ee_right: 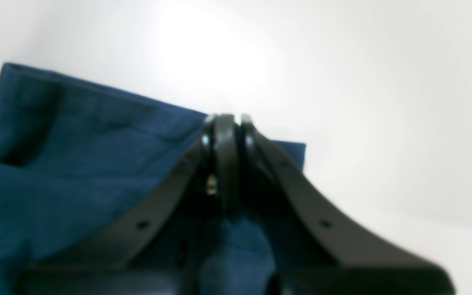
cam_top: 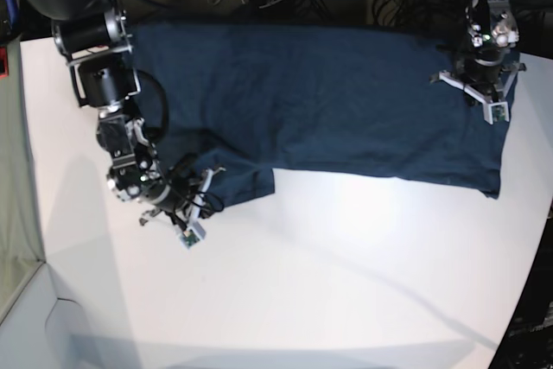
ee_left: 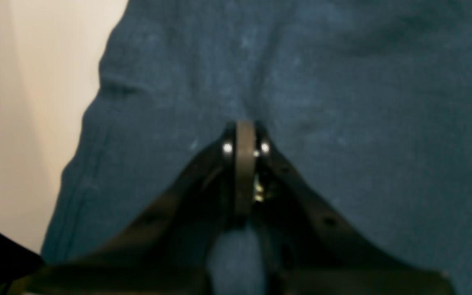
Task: Layout the t-shirt on the table in an organized manner, then fold the t-shirt properly
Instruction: 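Pull the shirt corner with the right gripper away from the left gripper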
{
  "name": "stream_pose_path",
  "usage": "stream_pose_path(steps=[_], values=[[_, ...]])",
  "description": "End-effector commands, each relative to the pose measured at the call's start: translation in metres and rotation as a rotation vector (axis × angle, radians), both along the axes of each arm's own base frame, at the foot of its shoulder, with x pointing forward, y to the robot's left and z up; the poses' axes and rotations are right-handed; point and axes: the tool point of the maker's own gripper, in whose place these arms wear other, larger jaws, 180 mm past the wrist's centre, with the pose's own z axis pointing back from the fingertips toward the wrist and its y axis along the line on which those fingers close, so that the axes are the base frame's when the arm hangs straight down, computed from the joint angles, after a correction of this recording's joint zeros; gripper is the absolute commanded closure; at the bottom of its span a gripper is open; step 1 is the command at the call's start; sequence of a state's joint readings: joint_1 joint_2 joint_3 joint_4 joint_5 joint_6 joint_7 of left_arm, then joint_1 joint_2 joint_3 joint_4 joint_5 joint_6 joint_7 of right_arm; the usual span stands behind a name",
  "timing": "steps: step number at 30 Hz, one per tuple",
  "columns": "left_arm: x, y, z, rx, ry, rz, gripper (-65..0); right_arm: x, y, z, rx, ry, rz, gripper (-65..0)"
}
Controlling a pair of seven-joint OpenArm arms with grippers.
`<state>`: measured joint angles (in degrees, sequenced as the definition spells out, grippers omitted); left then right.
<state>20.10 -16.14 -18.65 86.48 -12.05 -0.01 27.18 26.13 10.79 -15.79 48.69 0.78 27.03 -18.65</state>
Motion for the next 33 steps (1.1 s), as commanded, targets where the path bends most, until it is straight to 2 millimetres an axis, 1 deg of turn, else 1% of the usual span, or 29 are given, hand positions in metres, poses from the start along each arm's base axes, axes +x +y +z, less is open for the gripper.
stream_pose_path(steps=[1, 6, 13, 17, 20, 22, 26, 29, 31, 33], values=[[-0.003, 0.001, -0.001, 0.000, 0.021, -0.002, 0.0, 0.006, -0.015, 0.001, -0.074, 0.018, -0.009, 0.0], [-0.003, 0.001, -0.001, 0.000, 0.021, -0.002, 0.0, 0.037, -0.016, 0.035, -0.077, -0.052, -0.014, 0.0], [-0.002, 0.001, -0.001, 0.000, 0.020, -0.002, 0.0, 0.081, -0.017, 0.093, -0.081, -0.170, -0.020, 0.0], [-0.001, 0.001, 0.001, 0.001, 0.015, -0.004, 0.0, 0.097, -0.019, 0.118, -0.082, -0.220, -0.027, 0.0], [0.000, 0.001, 0.001, 0.001, 0.012, -0.004, 0.0, 0.105, -0.027, 0.132, -0.060, -0.243, -0.061, 0.0], [0.000, 0.001, 0.001, 0.001, 0.012, -0.004, 0.0, 0.108, -0.030, 0.138, -0.047, -0.254, -0.076, 0.0], [0.000, 0.000, 0.002, -0.002, 0.010, -0.004, 0.0, 0.110, -0.030, 0.142, -0.041, -0.264, -0.077, 0.0], [0.000, 0.000, 0.002, -0.003, 0.010, -0.003, 0.0, 0.109, -0.028, 0.140, -0.037, -0.262, -0.075, 0.0], [0.000, 0.000, 0.002, -0.005, 0.009, -0.003, 0.0, 0.108, -0.022, 0.138, -0.030, -0.259, -0.070, 0.0], [0.000, -0.001, 0.002, -0.007, 0.008, -0.003, 0.0, 0.105, -0.022, 0.132, -0.031, -0.247, -0.069, 0.0]])
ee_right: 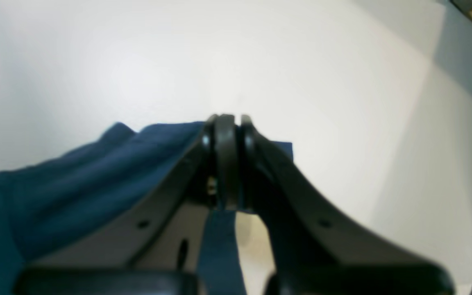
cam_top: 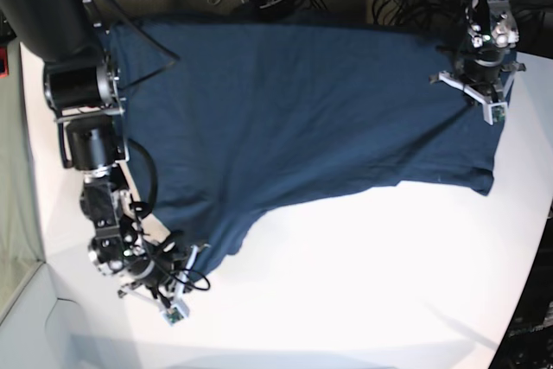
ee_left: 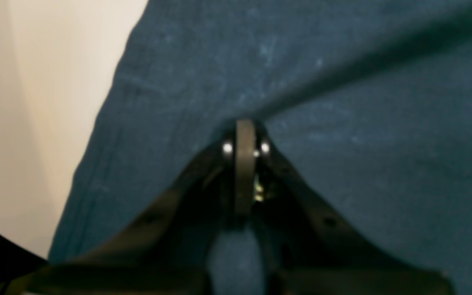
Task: Layout the t-shirt on the table in an organized manner, then fold the t-shirt properly
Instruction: 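Pull the shirt corner with the right gripper away from the left gripper, then release the shirt and move both grippers to new edge points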
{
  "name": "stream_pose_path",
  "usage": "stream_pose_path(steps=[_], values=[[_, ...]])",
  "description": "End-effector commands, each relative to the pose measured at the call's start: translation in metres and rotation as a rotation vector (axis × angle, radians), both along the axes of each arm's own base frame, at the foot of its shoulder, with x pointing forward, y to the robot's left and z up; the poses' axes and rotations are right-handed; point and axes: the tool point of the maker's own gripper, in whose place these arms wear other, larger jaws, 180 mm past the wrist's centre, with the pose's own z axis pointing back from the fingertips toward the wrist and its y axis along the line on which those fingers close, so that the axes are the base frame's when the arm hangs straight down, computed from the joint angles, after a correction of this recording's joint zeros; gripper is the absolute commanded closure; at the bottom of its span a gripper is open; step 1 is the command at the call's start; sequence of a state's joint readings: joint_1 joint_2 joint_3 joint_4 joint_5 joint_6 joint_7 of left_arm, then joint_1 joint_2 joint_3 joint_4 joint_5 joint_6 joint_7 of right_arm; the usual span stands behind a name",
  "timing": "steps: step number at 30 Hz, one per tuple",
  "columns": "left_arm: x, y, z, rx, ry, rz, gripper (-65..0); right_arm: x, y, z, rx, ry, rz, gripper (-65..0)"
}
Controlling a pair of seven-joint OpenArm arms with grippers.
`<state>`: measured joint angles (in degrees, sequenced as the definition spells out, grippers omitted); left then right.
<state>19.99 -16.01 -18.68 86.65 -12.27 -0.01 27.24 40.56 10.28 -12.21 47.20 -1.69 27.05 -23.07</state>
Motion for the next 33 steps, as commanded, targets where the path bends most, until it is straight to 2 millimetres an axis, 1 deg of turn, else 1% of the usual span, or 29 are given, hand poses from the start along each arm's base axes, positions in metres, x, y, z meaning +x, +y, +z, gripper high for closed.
stream_pose_path(steps=[1, 4, 5, 8, 9, 10, 11, 13, 15, 16, 18, 21, 23, 25, 27, 28, 30, 32, 33], values=[[-0.001, 0.001, 0.001, -0.002, 0.012, -0.004, 0.0, 0.013, -0.002, 0.026, 0.012, -0.072, -0.007, 0.0], [0.000, 0.000, 0.002, -0.003, 0.010, -0.004, 0.0, 0.011, -0.004, 0.021, 0.005, -0.052, -0.013, -0.1], [0.001, 0.001, 0.003, -0.002, 0.008, -0.005, 0.0, 0.009, -0.005, 0.018, -0.004, -0.034, -0.018, -2.4], [0.014, -0.002, 0.017, 0.003, -0.041, -0.017, 0.0, 0.003, -0.007, 0.007, -0.024, 0.011, -0.024, -12.8], [0.017, -0.003, 0.021, 0.005, -0.052, -0.021, 0.0, 0.002, -0.006, 0.006, -0.025, 0.014, -0.024, -16.7], [0.020, -0.005, 0.027, 0.007, -0.068, -0.027, 0.0, 0.001, -0.001, 0.008, -0.021, 0.009, -0.017, -20.3], [0.024, -0.007, 0.034, 0.011, -0.089, -0.035, 0.0, -0.002, 0.001, 0.008, -0.020, 0.004, -0.012, -24.0], [0.032, -0.011, 0.050, 0.018, -0.132, -0.049, 0.0, -0.014, 0.002, 0.012, -0.036, -0.021, 0.000, -28.8], [0.038, -0.006, 0.067, 0.032, -0.178, -0.038, 0.0, -0.027, 0.009, 0.016, -0.043, -0.050, 0.019, -29.8], [0.044, -0.004, 0.079, 0.038, -0.215, -0.031, 0.0, -0.036, 0.013, 0.018, -0.047, -0.065, 0.031, -29.8], [0.051, -0.002, 0.095, 0.033, -0.271, -0.001, 0.0, -0.052, 0.021, 0.023, -0.055, -0.084, 0.049, -29.8], [0.053, 0.022, 0.118, 0.049, -0.342, 0.086, -0.5, -0.082, 0.028, 0.016, -0.073, -0.061, 0.062, -29.8], [0.055, 0.037, 0.126, 0.060, -0.369, 0.130, -4.5, -0.102, 0.035, 0.006, -0.068, -0.034, 0.071, -29.8], [0.055, 0.049, 0.128, 0.066, -0.365, 0.164, -12.5, -0.122, 0.038, -0.008, -0.056, -0.002, 0.071, -29.8], [0.058, 0.056, 0.127, 0.049, -0.333, 0.191, -20.9, -0.140, 0.033, -0.021, -0.041, 0.026, 0.054, -29.8], [0.062, 0.060, 0.131, 0.041, -0.332, 0.209, -24.9, -0.147, 0.031, -0.027, -0.034, 0.044, 0.045, -29.8], [0.065, 0.076, 0.135, 0.017, -0.321, 0.269, -32.8, -0.160, 0.030, -0.039, -0.015, 0.077, 0.026, -29.8], [0.073, 0.087, 0.133, -0.019, -0.318, 0.319, -38.0, -0.170, 0.021, -0.050, -0.006, 0.108, -0.007, -29.8], [0.077, 0.089, 0.129, -0.035, -0.313, 0.331, -38.7, -0.176, 0.019, -0.055, -0.003, 0.124, -0.014, -29.8]])
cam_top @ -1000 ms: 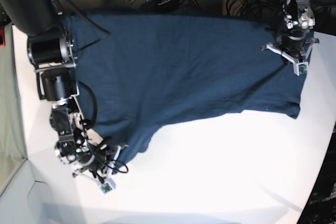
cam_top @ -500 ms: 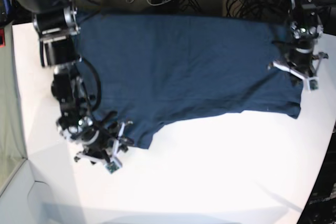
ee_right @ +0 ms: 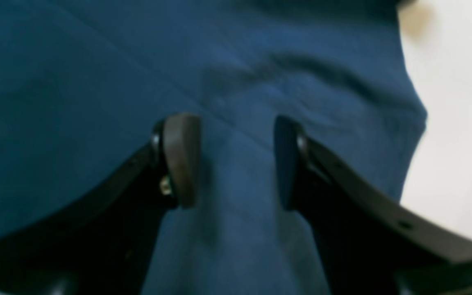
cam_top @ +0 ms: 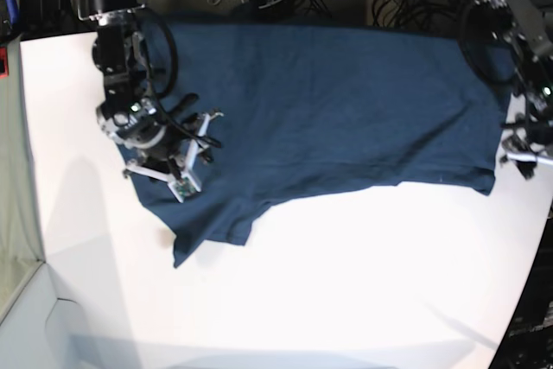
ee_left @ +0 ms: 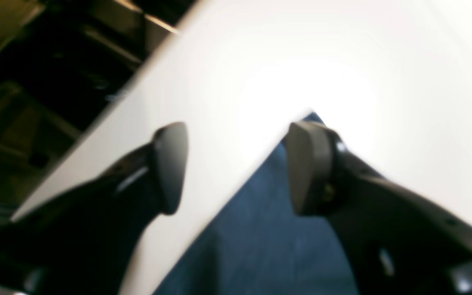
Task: Layout the t-shirt on the table in an organized manner, then fold the t-shirt properly
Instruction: 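Release the shirt and move both grippers to new edge points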
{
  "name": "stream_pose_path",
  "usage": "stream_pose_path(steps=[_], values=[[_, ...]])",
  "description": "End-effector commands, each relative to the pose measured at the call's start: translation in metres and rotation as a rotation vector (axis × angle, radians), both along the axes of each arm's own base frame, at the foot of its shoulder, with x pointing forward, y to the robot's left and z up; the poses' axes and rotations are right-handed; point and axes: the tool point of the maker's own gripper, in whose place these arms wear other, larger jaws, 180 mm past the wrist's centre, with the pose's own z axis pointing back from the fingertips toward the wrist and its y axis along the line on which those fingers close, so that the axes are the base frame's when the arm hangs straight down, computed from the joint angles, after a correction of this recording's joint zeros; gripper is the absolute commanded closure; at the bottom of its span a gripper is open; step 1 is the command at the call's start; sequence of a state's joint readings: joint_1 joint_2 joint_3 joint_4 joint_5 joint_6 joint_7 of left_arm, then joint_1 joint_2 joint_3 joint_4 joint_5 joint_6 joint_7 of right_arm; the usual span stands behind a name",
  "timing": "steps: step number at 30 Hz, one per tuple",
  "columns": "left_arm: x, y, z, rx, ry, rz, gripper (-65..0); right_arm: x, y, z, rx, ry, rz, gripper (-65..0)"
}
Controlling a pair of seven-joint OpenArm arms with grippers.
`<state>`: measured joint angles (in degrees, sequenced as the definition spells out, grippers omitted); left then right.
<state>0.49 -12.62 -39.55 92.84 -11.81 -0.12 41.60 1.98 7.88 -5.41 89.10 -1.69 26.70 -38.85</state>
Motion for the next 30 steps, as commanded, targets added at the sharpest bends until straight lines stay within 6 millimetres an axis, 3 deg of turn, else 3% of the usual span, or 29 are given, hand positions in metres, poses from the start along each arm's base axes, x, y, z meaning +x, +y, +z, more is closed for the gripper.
stream_pose_path(steps=[1, 5, 7, 17, 22, 30], values=[[0.008, 0.003, 0.004, -0.003, -0.016, 0.000, -38.8, 0.004, 0.000, 0.009, 0.022, -0.036, -0.010, -29.8], [0.029, 0.015, -0.016, -0.076, 0.012, 0.020, -38.8, -0.011, -0.004, -0.004, 0.021, 0.003, -0.022, -29.8], [0.043, 0.010, -0.023, -0.097, 0.031, 0.001, -38.8, -0.016, -0.005, -0.008, 0.018, 0.016, -0.022, -29.8], [0.088, -0.008, -0.024, -0.066, 0.027, -0.086, -38.8, -0.025, -0.005, -0.014, 0.020, 0.036, -0.022, -29.8], [0.088, -0.019, -0.052, -0.077, 0.085, -0.114, -38.8, -0.025, -0.005, -0.014, 0.020, 0.036, -0.022, -29.8], [0.087, -0.012, -0.078, -0.085, 0.081, -0.082, -38.7, -0.030, -0.004, -0.018, 0.020, 0.048, -0.021, -29.8]])
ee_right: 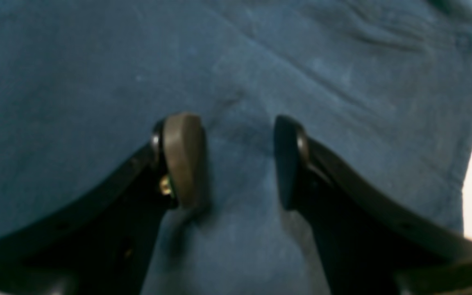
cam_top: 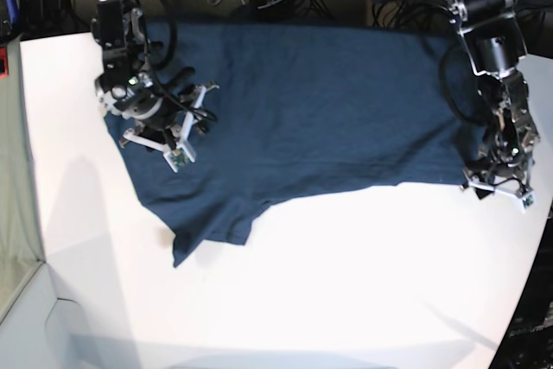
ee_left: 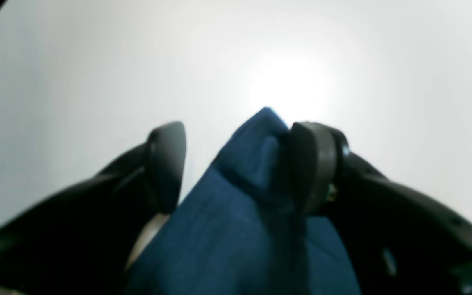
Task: Layout the t-shirt on the table in an organized manner, then fold the t-shirt properly
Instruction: 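Release the shirt and move both grippers to new edge points, then grasp the shirt edge with the left gripper near its corner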
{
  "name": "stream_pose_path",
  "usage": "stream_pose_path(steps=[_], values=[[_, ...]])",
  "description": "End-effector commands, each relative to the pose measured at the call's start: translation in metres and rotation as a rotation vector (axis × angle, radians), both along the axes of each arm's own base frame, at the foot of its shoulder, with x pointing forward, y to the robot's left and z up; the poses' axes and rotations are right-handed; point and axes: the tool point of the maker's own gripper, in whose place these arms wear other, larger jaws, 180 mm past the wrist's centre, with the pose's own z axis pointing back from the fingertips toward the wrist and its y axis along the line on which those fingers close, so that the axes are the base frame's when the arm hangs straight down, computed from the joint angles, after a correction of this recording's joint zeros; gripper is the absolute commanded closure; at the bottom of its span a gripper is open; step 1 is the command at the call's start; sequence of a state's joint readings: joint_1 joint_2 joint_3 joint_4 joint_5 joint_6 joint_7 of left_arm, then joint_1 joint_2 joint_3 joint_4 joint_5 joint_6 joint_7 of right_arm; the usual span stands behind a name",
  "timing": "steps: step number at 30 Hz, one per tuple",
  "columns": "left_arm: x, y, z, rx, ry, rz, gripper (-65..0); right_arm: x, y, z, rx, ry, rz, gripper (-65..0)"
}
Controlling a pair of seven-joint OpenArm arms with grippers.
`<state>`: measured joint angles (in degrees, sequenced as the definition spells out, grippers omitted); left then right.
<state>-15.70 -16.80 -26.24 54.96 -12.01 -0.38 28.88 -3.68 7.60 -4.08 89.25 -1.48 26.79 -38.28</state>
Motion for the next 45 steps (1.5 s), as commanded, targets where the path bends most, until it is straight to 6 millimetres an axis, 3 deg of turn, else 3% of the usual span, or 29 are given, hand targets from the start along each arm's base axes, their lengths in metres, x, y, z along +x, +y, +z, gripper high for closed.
stream_pose_path(steps=[1, 4, 8, 10, 14, 19, 24, 28, 31, 37, 45], values=[[0.014, 0.010, 0.021, 0.037, -0.065, 0.004, -38.2, 0.008, 0.000, 0.010, 0.007, -0.036, 0.000, -29.8], [0.018, 0.000, 0.015, 0.051, -0.057, -0.029, -30.4, 0.008, 0.000, 0.010, 0.007, -0.036, 0.000, -29.8], [0.015, -0.005, 0.004, 0.043, -0.032, -0.040, -7.3, 0.008, -0.001, 0.010, 0.004, -0.036, 0.001, -29.8], [0.012, -0.006, -0.001, 0.037, -0.020, -0.036, 0.0, 0.008, -0.001, 0.010, 0.004, -0.036, 0.001, -29.8], [0.013, -0.008, 0.003, 0.031, -0.034, -0.035, 0.0, 0.007, -0.001, 0.009, 0.004, -0.033, 0.002, -29.8], [0.016, -0.012, 0.037, 0.087, -0.125, -0.067, -0.1, 0.008, 0.000, 0.008, 0.004, -0.033, 0.004, -29.8], [0.008, -0.043, 0.087, 0.151, -0.268, -0.138, -0.1, 0.009, 0.000, 0.009, 0.004, -0.034, 0.004, -29.8], [-0.004, -0.069, 0.116, 0.175, -0.354, -0.182, -0.1, 0.009, 0.000, 0.009, 0.003, -0.034, 0.003, -29.8], [-0.011, -0.101, 0.130, 0.171, -0.397, -0.244, -0.1, 0.009, 0.000, 0.009, 0.004, -0.034, 0.004, -29.8], [-0.028, -0.186, 0.117, 0.132, -0.373, -0.479, -0.1, 0.010, 0.001, 0.009, 0.005, -0.036, 0.004, -29.8], [-0.057, -0.247, 0.084, 0.141, -0.272, -0.722, -0.2, 0.009, 0.000, 0.009, 0.006, -0.035, -0.001, -29.8]])
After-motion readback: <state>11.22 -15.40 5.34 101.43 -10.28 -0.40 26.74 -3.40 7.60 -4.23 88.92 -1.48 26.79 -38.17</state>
